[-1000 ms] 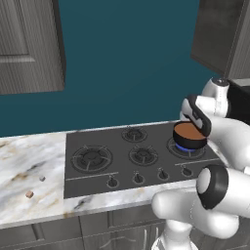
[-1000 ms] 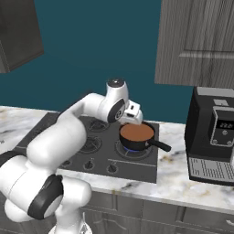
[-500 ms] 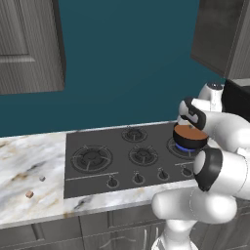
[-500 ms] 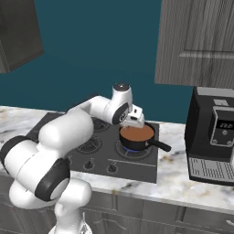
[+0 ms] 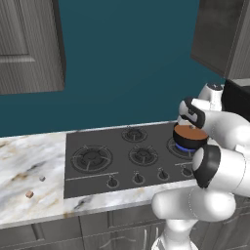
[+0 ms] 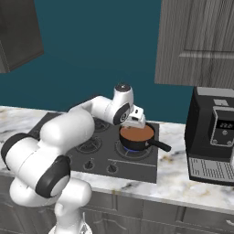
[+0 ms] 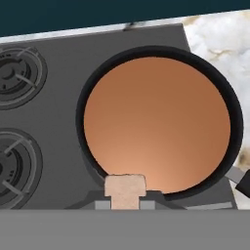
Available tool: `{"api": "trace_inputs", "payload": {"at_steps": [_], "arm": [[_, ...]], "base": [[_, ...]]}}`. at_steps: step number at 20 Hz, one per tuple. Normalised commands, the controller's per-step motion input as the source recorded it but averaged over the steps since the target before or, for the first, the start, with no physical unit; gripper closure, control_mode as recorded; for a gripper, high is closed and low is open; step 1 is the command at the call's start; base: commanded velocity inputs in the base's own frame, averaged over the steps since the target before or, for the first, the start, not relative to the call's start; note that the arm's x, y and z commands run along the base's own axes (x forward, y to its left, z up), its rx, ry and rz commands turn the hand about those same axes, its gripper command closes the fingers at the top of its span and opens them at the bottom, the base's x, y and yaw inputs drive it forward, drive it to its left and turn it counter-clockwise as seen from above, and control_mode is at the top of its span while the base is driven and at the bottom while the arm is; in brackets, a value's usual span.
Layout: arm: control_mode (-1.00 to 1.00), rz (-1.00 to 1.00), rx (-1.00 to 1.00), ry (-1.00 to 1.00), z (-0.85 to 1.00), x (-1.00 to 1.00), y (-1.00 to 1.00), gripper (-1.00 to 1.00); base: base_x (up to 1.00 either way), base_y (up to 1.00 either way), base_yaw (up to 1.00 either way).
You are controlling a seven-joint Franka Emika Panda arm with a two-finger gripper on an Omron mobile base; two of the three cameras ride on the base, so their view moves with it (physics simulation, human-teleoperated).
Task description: Pick up the sugar cube(s) and place them in the saucepan with hot chocolate.
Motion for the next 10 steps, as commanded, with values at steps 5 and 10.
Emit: {"api": "trace_inputs", "payload": {"at_steps": [5, 10], "arm": [[-1.0, 0.0, 0.0, 0.0, 0.0, 0.04, 0.0, 1.0], [-1.0, 0.0, 0.0, 0.0, 0.0, 0.09, -0.06, 1.0]], "base": [[0.0, 0.0, 0.0], [0.0, 0.0, 0.0]]}}
